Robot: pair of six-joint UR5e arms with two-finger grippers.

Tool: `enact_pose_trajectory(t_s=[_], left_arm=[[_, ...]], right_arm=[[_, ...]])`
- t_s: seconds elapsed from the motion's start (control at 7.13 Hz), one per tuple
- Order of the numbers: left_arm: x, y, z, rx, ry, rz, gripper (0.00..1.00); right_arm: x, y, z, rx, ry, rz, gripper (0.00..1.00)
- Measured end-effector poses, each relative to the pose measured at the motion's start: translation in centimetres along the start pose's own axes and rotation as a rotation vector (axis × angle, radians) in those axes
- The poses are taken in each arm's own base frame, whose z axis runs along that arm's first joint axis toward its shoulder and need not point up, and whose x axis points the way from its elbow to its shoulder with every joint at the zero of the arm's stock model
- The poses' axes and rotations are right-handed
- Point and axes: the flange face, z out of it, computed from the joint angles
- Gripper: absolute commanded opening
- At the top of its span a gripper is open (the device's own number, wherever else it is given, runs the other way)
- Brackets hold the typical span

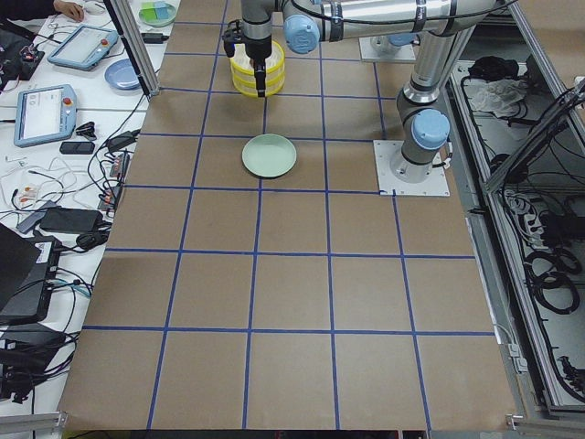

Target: Stack buns with steamer

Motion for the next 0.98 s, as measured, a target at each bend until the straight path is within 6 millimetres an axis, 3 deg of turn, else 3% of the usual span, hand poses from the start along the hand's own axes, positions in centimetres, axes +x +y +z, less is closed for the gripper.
enact_pose_trajectory(t_s=[0.56, 0.98], left_arm=[[0.1, -0.2, 1.8, -0.025, -0.002, 0.003, 1.0], [0.0, -0.4, 2.0, -0.007, -0.006, 0.001, 1.0]], right_arm=[[0.0, 0.0, 0.0, 0.001, 0.002, -0.001, 1.0], [0.0, 0.0, 0.0, 0.0, 0.003, -0.002, 1.0]])
